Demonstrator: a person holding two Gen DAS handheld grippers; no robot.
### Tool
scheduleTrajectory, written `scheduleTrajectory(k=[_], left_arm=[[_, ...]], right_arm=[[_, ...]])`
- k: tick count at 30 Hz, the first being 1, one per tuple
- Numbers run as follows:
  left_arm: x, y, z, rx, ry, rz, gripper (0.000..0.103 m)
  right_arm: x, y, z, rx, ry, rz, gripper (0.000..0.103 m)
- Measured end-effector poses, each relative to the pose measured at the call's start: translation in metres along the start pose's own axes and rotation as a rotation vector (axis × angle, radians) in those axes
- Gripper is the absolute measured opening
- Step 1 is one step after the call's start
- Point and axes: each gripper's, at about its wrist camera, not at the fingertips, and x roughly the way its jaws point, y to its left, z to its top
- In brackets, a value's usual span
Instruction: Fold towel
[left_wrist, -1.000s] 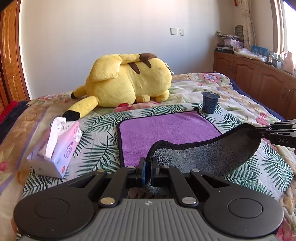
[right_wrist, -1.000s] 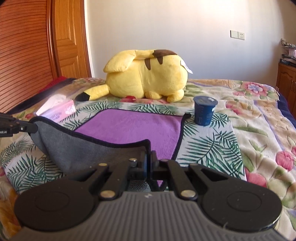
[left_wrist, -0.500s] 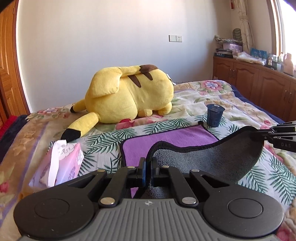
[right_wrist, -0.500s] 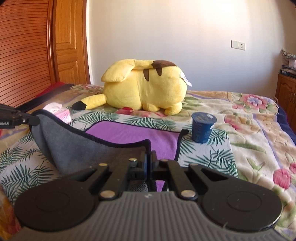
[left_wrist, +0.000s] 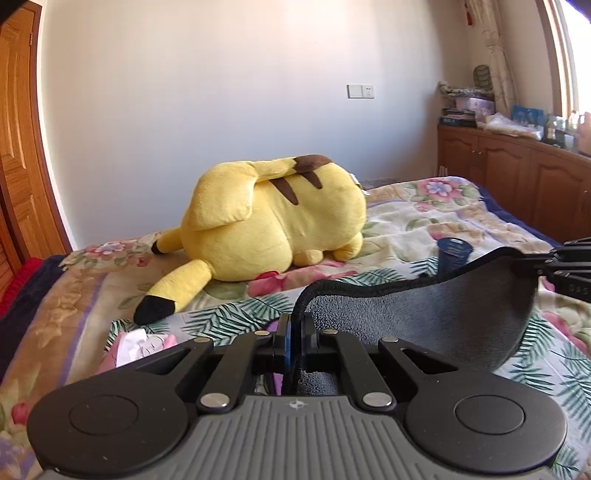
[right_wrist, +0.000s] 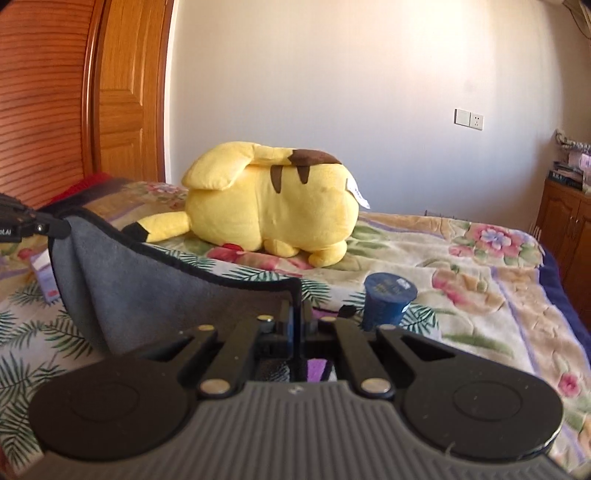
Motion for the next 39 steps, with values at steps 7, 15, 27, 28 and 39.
scheduleTrajectory(k=[7, 15, 27, 28, 39], left_arm=[[0.02, 0.005, 0.009, 0.002, -0.012, 0.018, 0.0], [0.042, 0.008, 0.017, 0.008, -0.02, 0.044, 0.0], [0.094, 0.01, 0.016, 0.026, -0.005, 0.084, 0.0], [0.099, 0.011, 0.014, 0.026, -0.001, 0.089, 0.0], [0.155, 0.007, -0.016, 0.031, 0.091, 0.096, 0.0]], right_arm=[[0.013, -0.002, 0.012, -0.045, -0.002, -0.018, 0.003], [0.034, -0.001, 0.024, -0.11, -0.006, -0.046, 0.003], [0.083, -0.009, 0.014, -0.103, 0.002, -0.084, 0.003], [0.088, -0.01, 0.012, -0.105, 0.004, -0.086, 0.003], [0.132, -0.011, -0.022, -0.092, 0.082, -0.085, 0.003]])
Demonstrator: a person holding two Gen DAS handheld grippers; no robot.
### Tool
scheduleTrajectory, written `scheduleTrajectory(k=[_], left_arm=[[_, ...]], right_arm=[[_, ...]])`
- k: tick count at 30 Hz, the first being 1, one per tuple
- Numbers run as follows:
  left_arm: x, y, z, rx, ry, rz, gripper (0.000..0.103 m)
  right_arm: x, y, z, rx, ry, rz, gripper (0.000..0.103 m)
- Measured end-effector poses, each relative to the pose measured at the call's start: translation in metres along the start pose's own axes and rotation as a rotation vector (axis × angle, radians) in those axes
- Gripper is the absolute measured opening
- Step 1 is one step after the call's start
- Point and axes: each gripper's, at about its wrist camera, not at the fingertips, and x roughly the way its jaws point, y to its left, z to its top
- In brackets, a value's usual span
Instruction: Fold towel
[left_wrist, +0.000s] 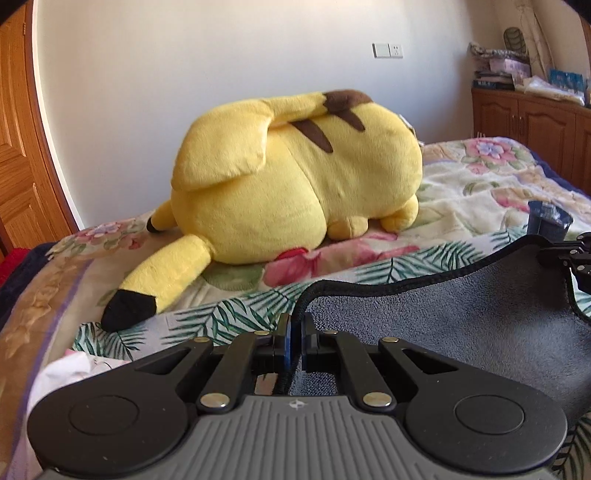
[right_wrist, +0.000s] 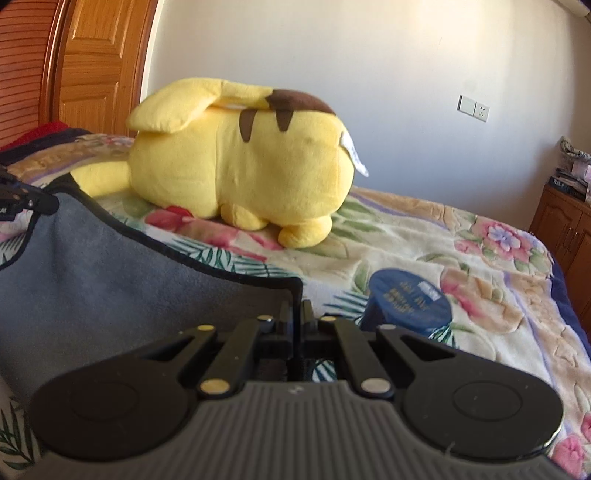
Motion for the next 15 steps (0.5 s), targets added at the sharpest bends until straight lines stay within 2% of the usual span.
scheduleTrajectory(k=[7, 10, 11, 12, 15], left_arm=[[0.009, -0.003, -0.007, -0.007, 0.03, 0.01, 0.0], [0.005, -0.001, -0.006, -0.016, 0.022, 0.015, 0.016], [0.003, 0.0, -0.006, -0.02, 0.022, 0.015, 0.019], [0.0, 0.001, -0.006, -0.024, 0.023, 0.013, 0.02], [-0.012, 0.002, -0.006, -0.037, 0.023, 0.004, 0.03]], right_arm=[[0.01, 0.003, -0.007, -0.005, 0.028, 0.001, 0.005], [0.007, 0.001, -0.006, 0.014, 0.025, -0.003, 0.028], [0.005, 0.0, -0.005, 0.025, 0.023, 0.002, 0.043], [0.002, -0.001, -0.005, 0.032, 0.02, 0.005, 0.053], [-0.01, -0.002, -0.001, 0.045, 0.008, 0.019, 0.054]])
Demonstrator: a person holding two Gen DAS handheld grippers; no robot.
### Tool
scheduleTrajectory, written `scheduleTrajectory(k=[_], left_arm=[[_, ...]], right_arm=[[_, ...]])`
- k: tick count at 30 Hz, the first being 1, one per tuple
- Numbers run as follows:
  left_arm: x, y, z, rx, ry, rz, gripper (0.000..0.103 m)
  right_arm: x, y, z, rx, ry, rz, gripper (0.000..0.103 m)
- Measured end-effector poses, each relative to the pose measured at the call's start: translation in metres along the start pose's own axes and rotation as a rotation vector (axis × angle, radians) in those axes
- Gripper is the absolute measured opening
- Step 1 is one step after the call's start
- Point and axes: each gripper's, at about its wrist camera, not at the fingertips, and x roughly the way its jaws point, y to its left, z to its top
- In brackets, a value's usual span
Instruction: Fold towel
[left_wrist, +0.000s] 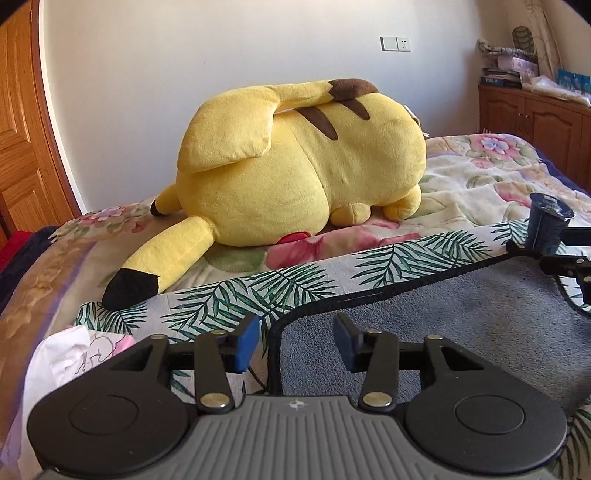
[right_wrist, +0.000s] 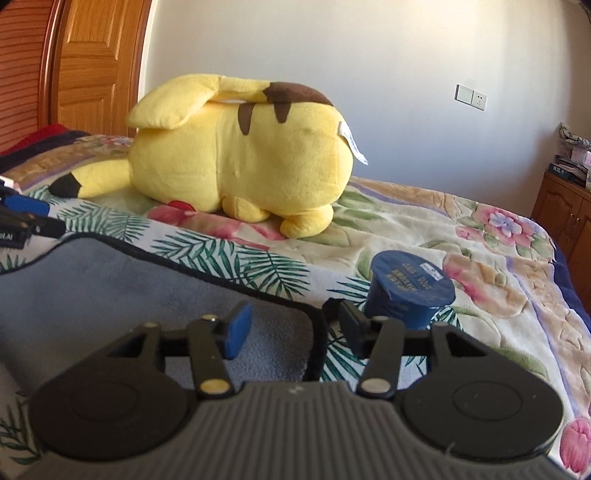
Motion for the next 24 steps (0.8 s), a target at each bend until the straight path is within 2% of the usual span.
scheduleTrajectory(k=[2, 3, 7, 14, 24], left_arm=[[-0.012, -0.001, -0.002, -0.005, -0.003, -0.002, 0.04], [-0.018, -0.001, -0.004, -0.01, -0.003, -0.005, 0.042], [-0.041, -0.005, -0.012, -0.018, 0.014, -0.016, 0.043], [-0.082, -0.012, -0.02, -0.019, 0.024, -0.052, 0.053], [-0.137, -0.024, -0.028, 0.004, 0.002, -0.082, 0.062]], right_arm=[[-0.011, -0.001, 0.005, 0.014, -0.004, 0.014, 0.054], [-0.017, 0.0, 0.007, 0.02, -0.007, 0.019, 0.054], [-0.044, 0.002, 0.017, 0.043, -0.018, 0.042, 0.054], [-0.088, 0.012, 0.022, 0.051, -0.029, 0.073, 0.054], [-0.135, 0.024, 0.02, 0.071, -0.037, 0.094, 0.055]])
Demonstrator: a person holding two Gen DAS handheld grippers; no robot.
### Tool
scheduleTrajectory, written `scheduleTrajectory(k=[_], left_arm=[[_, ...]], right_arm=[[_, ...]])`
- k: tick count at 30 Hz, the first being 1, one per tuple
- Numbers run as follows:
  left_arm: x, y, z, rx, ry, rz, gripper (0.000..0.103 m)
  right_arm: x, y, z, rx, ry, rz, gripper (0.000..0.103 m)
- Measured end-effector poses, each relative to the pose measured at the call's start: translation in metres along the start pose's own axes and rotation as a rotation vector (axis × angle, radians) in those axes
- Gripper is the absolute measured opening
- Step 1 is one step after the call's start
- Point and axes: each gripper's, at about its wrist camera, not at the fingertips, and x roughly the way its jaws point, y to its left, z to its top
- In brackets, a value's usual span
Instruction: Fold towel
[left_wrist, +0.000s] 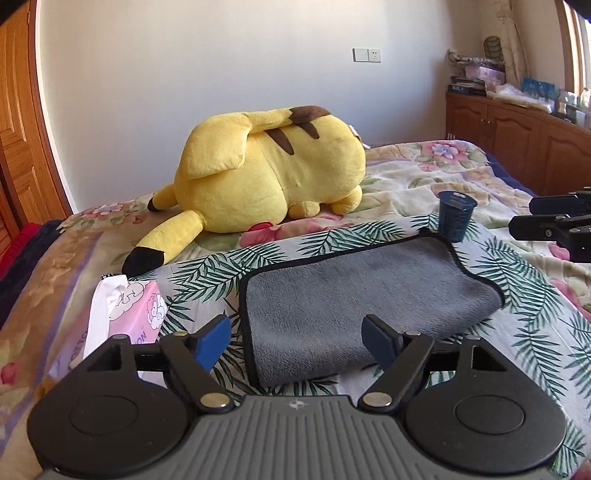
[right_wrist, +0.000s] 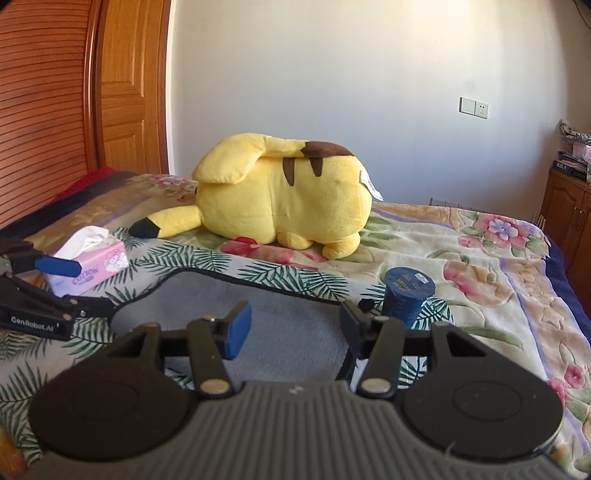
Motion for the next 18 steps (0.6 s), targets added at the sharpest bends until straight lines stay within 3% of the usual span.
scheduleTrajectory(k=[10, 14, 18], left_arm=[[-0.044, -0.009, -0.003, 0.007, -0.028, -0.015, 0.071], [-0.058, -0.011, -0.008, 0.012, -0.037, -0.015, 0.075], [-0.07, -0.012, -0.013, 0.021, -0.037, -0.015, 0.075]], right_arm=[[-0.034, 0.007, 0.005, 0.016, -0.023, -0.006, 0.067], [-0.048, 0.009, 0.005, 0.021, -0.037, -0.012, 0.089], [-0.06, 0.011, 0.001, 0.024, -0.04, -0.01, 0.096]])
